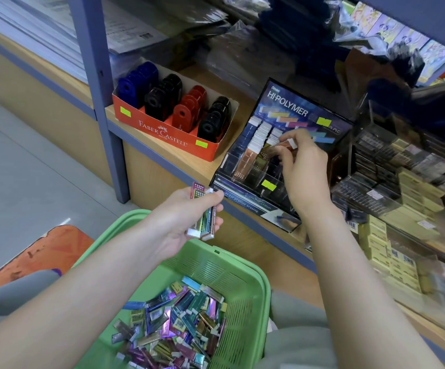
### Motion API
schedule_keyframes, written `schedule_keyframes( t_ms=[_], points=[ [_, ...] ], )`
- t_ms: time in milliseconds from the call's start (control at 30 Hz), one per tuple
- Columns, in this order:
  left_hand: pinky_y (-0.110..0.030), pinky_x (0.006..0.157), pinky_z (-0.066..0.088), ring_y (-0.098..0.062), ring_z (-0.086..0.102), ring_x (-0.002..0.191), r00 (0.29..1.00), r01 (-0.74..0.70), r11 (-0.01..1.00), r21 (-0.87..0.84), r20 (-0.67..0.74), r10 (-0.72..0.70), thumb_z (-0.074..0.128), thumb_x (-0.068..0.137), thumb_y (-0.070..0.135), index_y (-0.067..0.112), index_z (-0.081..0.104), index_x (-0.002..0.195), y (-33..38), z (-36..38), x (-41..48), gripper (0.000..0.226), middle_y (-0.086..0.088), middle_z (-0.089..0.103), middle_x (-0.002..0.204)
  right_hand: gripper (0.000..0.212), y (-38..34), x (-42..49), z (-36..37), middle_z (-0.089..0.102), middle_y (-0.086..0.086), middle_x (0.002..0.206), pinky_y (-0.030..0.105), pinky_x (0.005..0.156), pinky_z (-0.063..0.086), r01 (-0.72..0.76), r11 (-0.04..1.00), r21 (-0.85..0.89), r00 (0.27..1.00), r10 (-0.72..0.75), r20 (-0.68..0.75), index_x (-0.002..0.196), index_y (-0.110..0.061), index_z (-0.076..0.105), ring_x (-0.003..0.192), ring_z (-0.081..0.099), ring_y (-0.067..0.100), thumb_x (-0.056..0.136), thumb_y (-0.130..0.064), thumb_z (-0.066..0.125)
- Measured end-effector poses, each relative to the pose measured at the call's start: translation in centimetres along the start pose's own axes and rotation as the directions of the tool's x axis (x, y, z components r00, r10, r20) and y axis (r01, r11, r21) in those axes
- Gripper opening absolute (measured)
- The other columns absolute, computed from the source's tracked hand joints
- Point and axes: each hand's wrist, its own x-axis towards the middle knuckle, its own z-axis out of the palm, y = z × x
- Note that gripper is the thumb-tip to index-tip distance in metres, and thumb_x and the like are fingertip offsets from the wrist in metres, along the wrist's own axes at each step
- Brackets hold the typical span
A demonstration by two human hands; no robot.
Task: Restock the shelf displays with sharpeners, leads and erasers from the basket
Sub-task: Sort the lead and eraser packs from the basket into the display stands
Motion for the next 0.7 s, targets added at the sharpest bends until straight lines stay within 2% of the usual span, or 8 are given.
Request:
schedule_keyframes(
  t_ms=[100, 167, 233, 300, 367, 467, 533, 700],
  points=[
    [-0.017, 0.043, 0.047, -0.010, 0.058, 0.056, 1.000, 0.007, 1.000, 0.009, 0.004, -0.007, 0.062, 0.089, 0.022, 0.010, 0.055, 0.105, 0.1, 0.0, 0.0, 0.022, -0.004, 0.062, 0.081, 0.017, -0.2, 0.4, -0.1, 0.059, 0.003, 0.103, 0.035, 0.079, 0.048, 0.070, 0.996, -0.049, 0.997, -0.071, -0.007, 0.110, -0.014, 0.061, 0.092, 0.056, 0.019, 0.096, -0.009, 0.051],
    [-0.018, 0.043, 0.047, -0.010, 0.058, 0.056, 1.000, 0.011, 1.000, 0.004, 0.006, -0.011, 0.062, 0.089, 0.022, 0.011, 0.054, 0.103, 0.0, 0.0, 0.0, 0.019, -0.004, 0.062, 0.082, 0.026, 0.0, 0.7, 0.1, 0.055, 0.002, 0.107, 0.022, 0.082, 0.042, 0.089, 0.992, -0.092, 0.996, -0.086, 0.038, 0.119, -0.011, 0.061, 0.092, 0.051, 0.007, 0.097, -0.006, 0.048],
    [-0.018, 0.043, 0.047, -0.010, 0.058, 0.056, 1.000, 0.013, 1.000, -0.001, 0.006, -0.013, 0.062, 0.089, 0.021, 0.011, 0.054, 0.102, 0.1, 0.0, 0.0, 0.019, -0.004, 0.062, 0.082, 0.030, 0.1, 0.7, 0.4, 0.048, -0.007, 0.098, 0.009, 0.080, 0.039, 0.040, 0.998, -0.041, 0.994, -0.036, 0.105, 0.124, -0.010, 0.059, 0.084, 0.046, -0.012, 0.099, -0.004, 0.044],
    [-0.017, 0.043, 0.047, -0.010, 0.058, 0.057, 1.000, 0.016, 1.000, -0.009, 0.005, -0.016, 0.062, 0.089, 0.021, 0.010, 0.054, 0.103, 0.1, 0.0, 0.0, 0.020, -0.005, 0.062, 0.083, 0.032, 0.0, 0.6, 0.8, 0.044, -0.012, 0.092, 0.005, 0.084, 0.036, 0.028, 0.999, -0.038, 0.994, -0.024, 0.109, 0.128, -0.008, 0.057, 0.085, 0.045, -0.014, 0.098, -0.003, 0.045],
    [-0.018, 0.043, 0.047, -0.010, 0.059, 0.056, 1.000, 0.022, 0.999, -0.032, 0.000, -0.022, 0.062, 0.089, 0.019, 0.009, 0.054, 0.104, 0.1, -0.1, 0.0, 0.020, -0.006, 0.061, 0.083, 0.036, 0.1, 0.6, 1.1, 0.050, -0.007, 0.098, 0.015, 0.088, 0.041, 0.044, 0.997, -0.060, 0.997, -0.041, 0.064, 0.130, -0.009, 0.054, 0.092, 0.050, 0.001, 0.095, -0.005, 0.053],
    [-0.020, 0.044, 0.049, -0.012, 0.061, 0.053, 0.999, 0.045, 0.993, -0.107, -0.006, -0.046, 0.062, 0.090, 0.015, 0.007, 0.053, 0.106, 0.3, -0.2, 0.0, 0.021, -0.012, 0.060, 0.083, 0.021, 0.0, 0.5, 1.0, 0.055, -0.003, 0.096, 0.035, 0.084, 0.053, 0.049, 0.998, -0.028, 0.999, -0.049, 0.000, 0.110, -0.010, 0.060, 0.087, 0.056, 0.014, 0.089, -0.006, 0.063],
    [-0.021, 0.044, 0.051, -0.012, 0.063, 0.050, 0.999, 0.039, 0.989, -0.143, -0.013, -0.041, 0.062, 0.090, 0.014, 0.008, 0.053, 0.105, 0.4, -0.2, 0.1, 0.018, -0.013, 0.060, 0.081, 0.015, 0.0, 0.4, 0.8, 0.053, -0.002, 0.100, 0.036, 0.082, 0.053, 0.084, 0.993, -0.079, 0.996, -0.086, -0.016, 0.104, -0.008, 0.065, 0.085, 0.055, 0.012, 0.089, -0.007, 0.063],
    [-0.023, 0.050, 0.056, -0.013, 0.066, 0.053, 0.999, -0.002, 0.978, -0.210, -0.036, -0.006, 0.064, 0.088, 0.010, 0.007, 0.056, 0.096, 0.6, -0.3, 0.0, 0.012, -0.012, 0.063, 0.076, 0.019, -0.6, 0.1, 0.4, 0.049, 0.000, 0.110, 0.035, 0.079, 0.050, 0.054, 0.982, -0.181, 0.997, -0.063, -0.047, 0.110, -0.011, 0.066, 0.095, 0.055, 0.022, 0.095, -0.015, 0.054]
  ],
)
